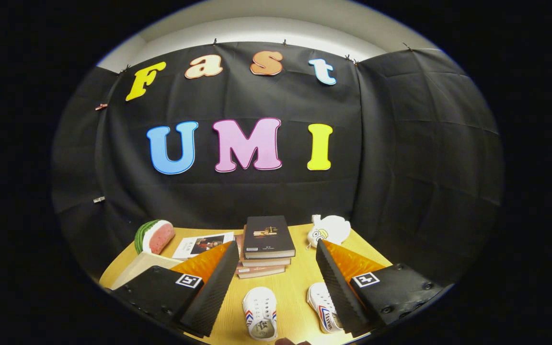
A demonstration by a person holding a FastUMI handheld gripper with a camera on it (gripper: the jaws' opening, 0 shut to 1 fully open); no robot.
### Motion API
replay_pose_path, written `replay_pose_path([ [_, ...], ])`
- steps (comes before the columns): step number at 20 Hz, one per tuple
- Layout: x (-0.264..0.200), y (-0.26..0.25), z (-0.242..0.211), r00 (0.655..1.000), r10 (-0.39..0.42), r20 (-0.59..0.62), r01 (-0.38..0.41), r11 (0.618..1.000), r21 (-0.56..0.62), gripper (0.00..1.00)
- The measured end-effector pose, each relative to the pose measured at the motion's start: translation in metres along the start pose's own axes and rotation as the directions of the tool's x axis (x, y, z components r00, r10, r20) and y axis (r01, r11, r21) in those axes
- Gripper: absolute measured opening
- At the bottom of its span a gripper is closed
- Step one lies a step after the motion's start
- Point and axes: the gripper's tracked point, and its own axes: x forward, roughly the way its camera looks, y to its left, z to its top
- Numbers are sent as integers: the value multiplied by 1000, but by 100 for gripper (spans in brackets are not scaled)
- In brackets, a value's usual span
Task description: Open the storage box then place both shoes into the box .Put the left shoe in first, then the right shoe, with the right side of both shoes facing outward in a uniform manner.
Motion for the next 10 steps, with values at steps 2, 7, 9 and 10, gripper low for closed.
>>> replay_pose_path([
  [2, 3, 8, -2, 999, 40, -10, -40, 999, 10, 97],
  [7, 12, 31, -36, 980, 140, -141, -130, 988, 78, 98],
  [9, 13, 49, -50, 956, 207, -210, -180, 974, 141, 99],
  [10, 13, 58, -58, 939, 247, -239, -206, 961, 183, 99],
])
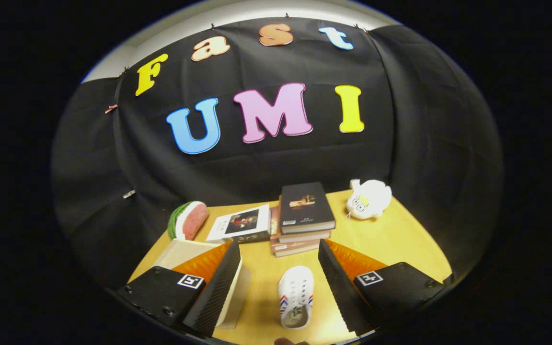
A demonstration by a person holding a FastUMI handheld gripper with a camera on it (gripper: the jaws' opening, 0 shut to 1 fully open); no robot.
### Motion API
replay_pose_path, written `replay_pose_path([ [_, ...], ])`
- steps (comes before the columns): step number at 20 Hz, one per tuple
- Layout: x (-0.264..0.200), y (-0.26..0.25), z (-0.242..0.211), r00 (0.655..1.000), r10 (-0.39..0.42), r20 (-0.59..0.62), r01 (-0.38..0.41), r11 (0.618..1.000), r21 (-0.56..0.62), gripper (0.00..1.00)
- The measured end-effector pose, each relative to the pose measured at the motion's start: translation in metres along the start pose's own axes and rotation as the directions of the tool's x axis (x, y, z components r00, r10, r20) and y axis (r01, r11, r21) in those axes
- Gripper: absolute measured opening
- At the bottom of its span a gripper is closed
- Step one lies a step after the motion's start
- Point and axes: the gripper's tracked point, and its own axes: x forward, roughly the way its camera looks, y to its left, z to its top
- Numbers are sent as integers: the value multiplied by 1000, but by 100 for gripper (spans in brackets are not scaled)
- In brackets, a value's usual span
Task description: Open the storage box then place both shoes into the box .Put the left shoe in first, then the right shoe, with the right side of both shoes facing outward in a uniform manner.
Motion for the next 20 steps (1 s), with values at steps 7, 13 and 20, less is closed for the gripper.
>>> replay_pose_path([
  [7, 17, 38, -59, 955, 191, -225, -152, 972, 179, 99],
  [13, 19, 68, -124, 828, 351, -438, -189, 909, 371, 98],
  [20, 12, 90, -177, 675, 514, -530, -171, 807, 565, 98],
])
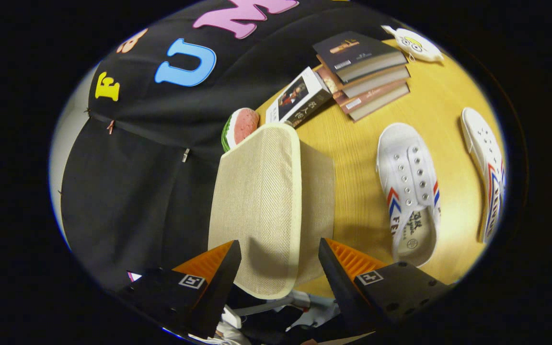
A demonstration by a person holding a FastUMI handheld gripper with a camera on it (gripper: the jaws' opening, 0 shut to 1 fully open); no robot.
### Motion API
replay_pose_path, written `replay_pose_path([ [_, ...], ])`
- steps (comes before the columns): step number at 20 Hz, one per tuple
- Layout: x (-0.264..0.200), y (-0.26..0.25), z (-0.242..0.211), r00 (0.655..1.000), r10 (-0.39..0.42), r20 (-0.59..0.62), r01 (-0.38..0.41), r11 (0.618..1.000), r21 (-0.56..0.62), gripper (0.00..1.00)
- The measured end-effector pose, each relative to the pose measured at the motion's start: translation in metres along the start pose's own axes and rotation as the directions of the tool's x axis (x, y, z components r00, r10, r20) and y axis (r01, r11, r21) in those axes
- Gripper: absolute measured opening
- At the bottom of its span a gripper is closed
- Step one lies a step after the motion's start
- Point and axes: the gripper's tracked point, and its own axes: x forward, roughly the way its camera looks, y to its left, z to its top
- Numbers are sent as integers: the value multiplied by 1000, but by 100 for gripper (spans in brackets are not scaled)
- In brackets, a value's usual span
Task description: Open the storage box then place both shoes into the box .Put the left shoe in first, then the right shoe, with the right side of both shoes facing outward in a uniform manner.
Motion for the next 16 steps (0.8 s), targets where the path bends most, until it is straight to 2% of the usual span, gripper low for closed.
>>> replay_pose_path([
  [5, 11, 6, -23, 993, 66, -101, -59, 996, 71, 94],
  [7, 13, 10, -26, 990, 74, -117, -63, 994, 92, 67],
  [8, 11, 10, -29, 988, 68, -139, -55, 994, 96, 60],
  [11, 7, 12, -28, 981, 77, -180, -50, 988, 146, 57],
  [13, 6, 22, -26, 977, 111, -180, -79, 981, 177, 43],
  [16, 4, 26, -25, 982, 99, -163, -70, 982, 178, 9],
])
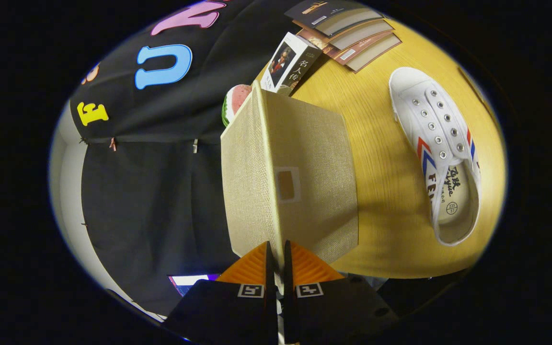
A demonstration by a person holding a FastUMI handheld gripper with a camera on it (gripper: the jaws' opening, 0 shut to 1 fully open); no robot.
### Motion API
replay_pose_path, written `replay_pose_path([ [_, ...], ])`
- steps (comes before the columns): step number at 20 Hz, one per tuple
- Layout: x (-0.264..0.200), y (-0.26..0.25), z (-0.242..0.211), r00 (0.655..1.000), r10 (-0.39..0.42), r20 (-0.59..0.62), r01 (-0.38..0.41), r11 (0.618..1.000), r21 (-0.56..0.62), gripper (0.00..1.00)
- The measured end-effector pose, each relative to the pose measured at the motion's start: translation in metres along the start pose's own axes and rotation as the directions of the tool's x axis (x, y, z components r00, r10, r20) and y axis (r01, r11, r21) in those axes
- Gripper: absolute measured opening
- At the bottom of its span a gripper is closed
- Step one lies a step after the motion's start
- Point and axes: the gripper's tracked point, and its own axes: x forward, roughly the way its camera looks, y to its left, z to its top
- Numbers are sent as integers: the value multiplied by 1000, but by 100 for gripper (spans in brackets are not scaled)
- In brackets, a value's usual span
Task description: Open the storage box then place both shoes into the box .Put the left shoe in first, then the right shoe, with the right side of both shoes facing outward in a uniform manner.
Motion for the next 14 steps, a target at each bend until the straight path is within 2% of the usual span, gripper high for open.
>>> replay_pose_path([
  [1, 4, 1, -1, 1000, -13, 14, 13, 1000, -3, 10],
  [2, 0, 2, -1, 1000, -23, 14, 23, 1000, -12, 5],
  [9, -16, 39, 6, 995, -28, 96, 37, 996, -85, 5],
  [14, -19, 97, 7, 988, 27, 154, -4, 989, -150, 5],
])
